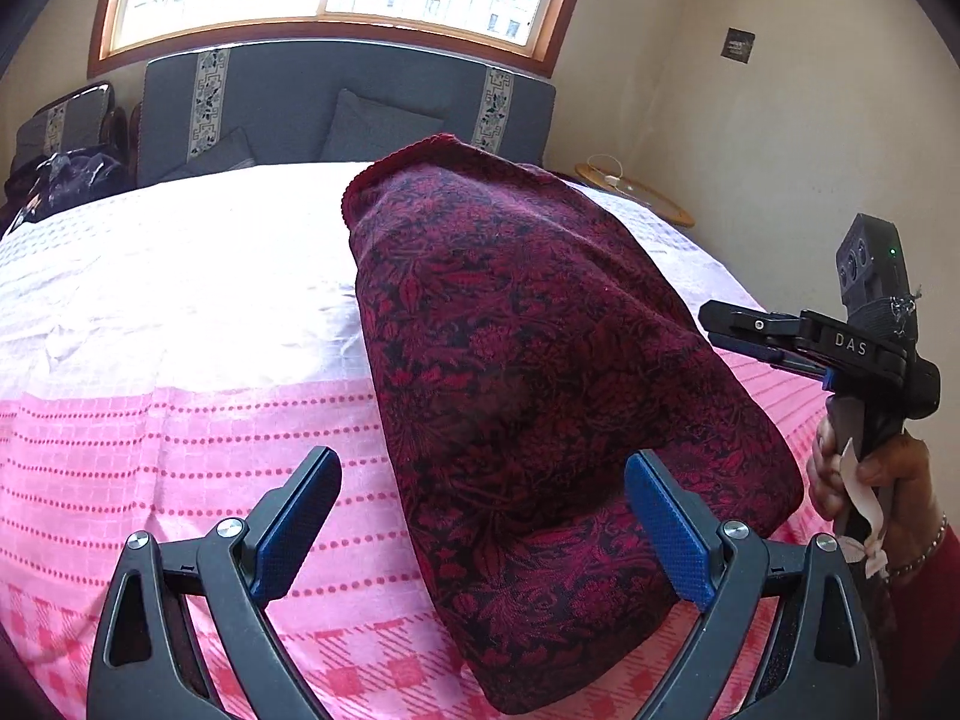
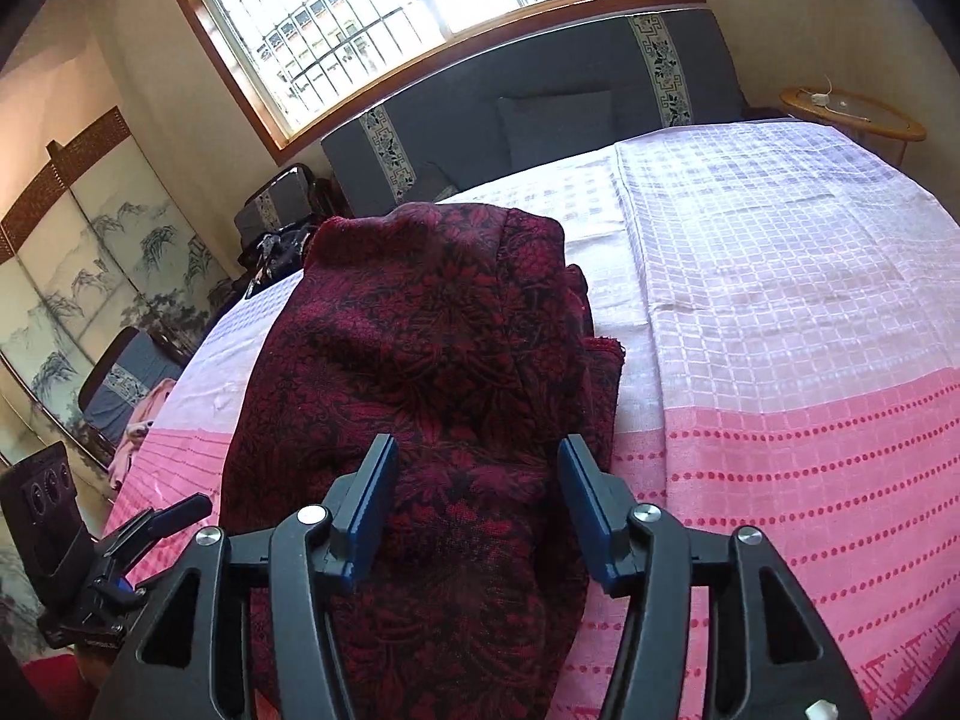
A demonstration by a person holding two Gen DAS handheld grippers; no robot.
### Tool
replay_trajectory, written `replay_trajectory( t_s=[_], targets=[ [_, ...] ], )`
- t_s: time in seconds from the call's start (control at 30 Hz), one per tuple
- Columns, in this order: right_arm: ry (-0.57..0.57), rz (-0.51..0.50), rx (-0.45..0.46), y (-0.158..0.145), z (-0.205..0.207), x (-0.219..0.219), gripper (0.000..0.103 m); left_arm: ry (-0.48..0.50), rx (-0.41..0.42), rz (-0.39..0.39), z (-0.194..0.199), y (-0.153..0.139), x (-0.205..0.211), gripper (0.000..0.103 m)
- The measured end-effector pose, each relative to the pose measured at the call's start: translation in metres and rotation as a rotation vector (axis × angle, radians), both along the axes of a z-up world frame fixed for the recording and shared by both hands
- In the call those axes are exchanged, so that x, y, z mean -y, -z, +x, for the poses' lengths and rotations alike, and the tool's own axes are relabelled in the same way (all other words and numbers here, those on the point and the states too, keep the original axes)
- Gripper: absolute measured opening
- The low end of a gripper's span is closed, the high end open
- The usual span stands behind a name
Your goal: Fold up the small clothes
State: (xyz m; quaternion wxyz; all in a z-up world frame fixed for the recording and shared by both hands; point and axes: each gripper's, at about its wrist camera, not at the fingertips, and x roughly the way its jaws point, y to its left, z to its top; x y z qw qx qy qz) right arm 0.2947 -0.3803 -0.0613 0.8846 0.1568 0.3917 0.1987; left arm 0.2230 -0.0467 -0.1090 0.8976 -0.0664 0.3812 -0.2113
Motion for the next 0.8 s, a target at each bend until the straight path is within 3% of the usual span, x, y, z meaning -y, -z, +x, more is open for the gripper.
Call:
replay_trajectory(
  t_s=[0.03,0.07,0.23,0.33,0.43,0.53,0.63,0.67,0.8],
  targets=[
    [-0.017,0.025,-0.02,0.0,0.003,0.006,0.076,0.008,-0.021,-0.024,0.01,0.001,-0.008,0.095],
    [-0.032,0.048,-0.049,0.003,0.009,0.012,0.077,0.02,-0.043,-0.057,0.02,0.004,-0.015,0.095],
    [-0.07,0.16,-0.178,0.027,0.038,0.032,0.077,0.108,-0.181,-0.301,0.075,0.02,-0.036,0.095],
    [-0.109,0.217,-0.236,0.042,0.052,0.032,0.078,0.147,-0.253,-0.346,0.104,0.031,-0.036,0.095],
    [-0.187,0.273,-0.285,0.051,0.062,0.022,0.078,0.199,-0.345,-0.467,0.122,0.045,-0.037,0.095],
    [-0.211,0.232,-0.291,0.06,0.063,0.006,0.075,0.241,-0.341,-0.433,0.126,0.045,-0.026,0.095],
    [-0.193,0.249,-0.283,0.059,0.063,0.002,0.043,0.236,-0.31,-0.398,0.126,0.043,-0.019,0.08],
    [-0.186,0.259,-0.272,0.057,0.062,0.002,0.038,0.222,-0.298,-0.404,0.125,0.041,-0.021,0.071],
    [-0.172,0.308,-0.227,0.031,0.066,-0.008,0.033,0.195,-0.263,-0.377,0.125,0.026,-0.035,0.064]
  ],
)
